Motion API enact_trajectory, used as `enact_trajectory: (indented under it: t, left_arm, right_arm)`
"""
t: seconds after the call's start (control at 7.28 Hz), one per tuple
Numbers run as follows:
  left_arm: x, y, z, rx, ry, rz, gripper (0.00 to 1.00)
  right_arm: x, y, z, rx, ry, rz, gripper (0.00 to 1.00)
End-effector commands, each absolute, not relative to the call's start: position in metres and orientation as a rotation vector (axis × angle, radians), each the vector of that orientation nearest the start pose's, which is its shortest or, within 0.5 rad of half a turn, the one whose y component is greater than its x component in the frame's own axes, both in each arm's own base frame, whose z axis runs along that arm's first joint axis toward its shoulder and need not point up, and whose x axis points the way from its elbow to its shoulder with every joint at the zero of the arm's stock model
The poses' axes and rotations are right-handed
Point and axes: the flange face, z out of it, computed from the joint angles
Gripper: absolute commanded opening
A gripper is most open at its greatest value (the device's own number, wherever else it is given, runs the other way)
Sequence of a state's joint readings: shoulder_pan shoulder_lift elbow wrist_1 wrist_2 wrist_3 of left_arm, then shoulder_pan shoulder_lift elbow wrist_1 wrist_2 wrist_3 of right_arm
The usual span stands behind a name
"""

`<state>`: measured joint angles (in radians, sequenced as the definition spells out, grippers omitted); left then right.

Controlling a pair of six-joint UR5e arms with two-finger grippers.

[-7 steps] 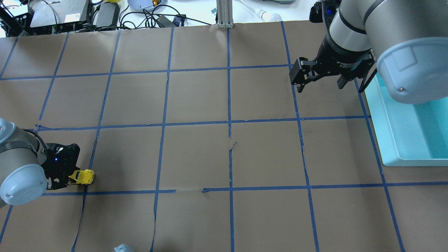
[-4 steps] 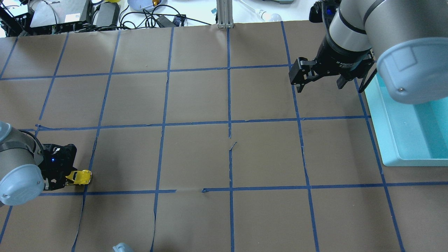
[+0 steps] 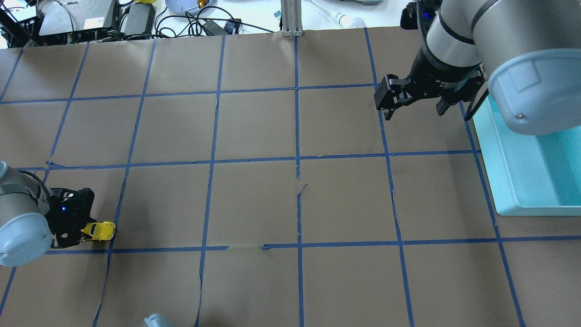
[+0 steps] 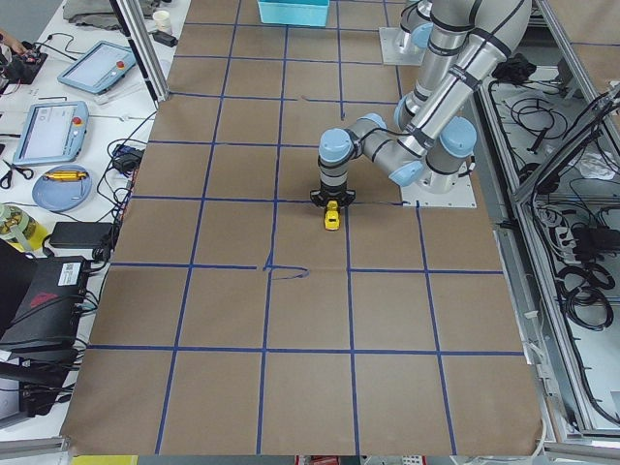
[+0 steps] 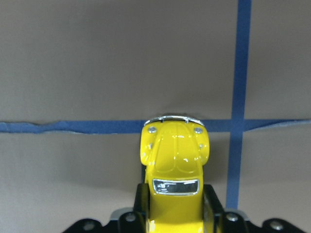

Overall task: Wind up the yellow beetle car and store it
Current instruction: 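Slide the held car along the table toward the right arm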

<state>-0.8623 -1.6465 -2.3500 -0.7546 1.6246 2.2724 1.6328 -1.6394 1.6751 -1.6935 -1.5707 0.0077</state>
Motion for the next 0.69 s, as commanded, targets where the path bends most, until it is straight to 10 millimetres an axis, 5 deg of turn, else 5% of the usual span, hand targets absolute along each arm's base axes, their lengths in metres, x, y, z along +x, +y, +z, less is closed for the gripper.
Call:
enact_trajectory:
  t: [0.0, 0.55]
  left_arm:
    - [0.1549, -0.3761, 0.1856, 2.253, 2.240, 0.092, 0.00]
    - [0.1588, -0.3793, 0.1886, 2.246, 2.237, 0.096, 0.00]
  right_arm:
    - [0.1625, -0.4614, 0.4821, -0.086, 3.136, -0.137, 1.00]
    - [0.1608, -0.4617, 0.4822, -0.086, 3.145, -0.138, 1.00]
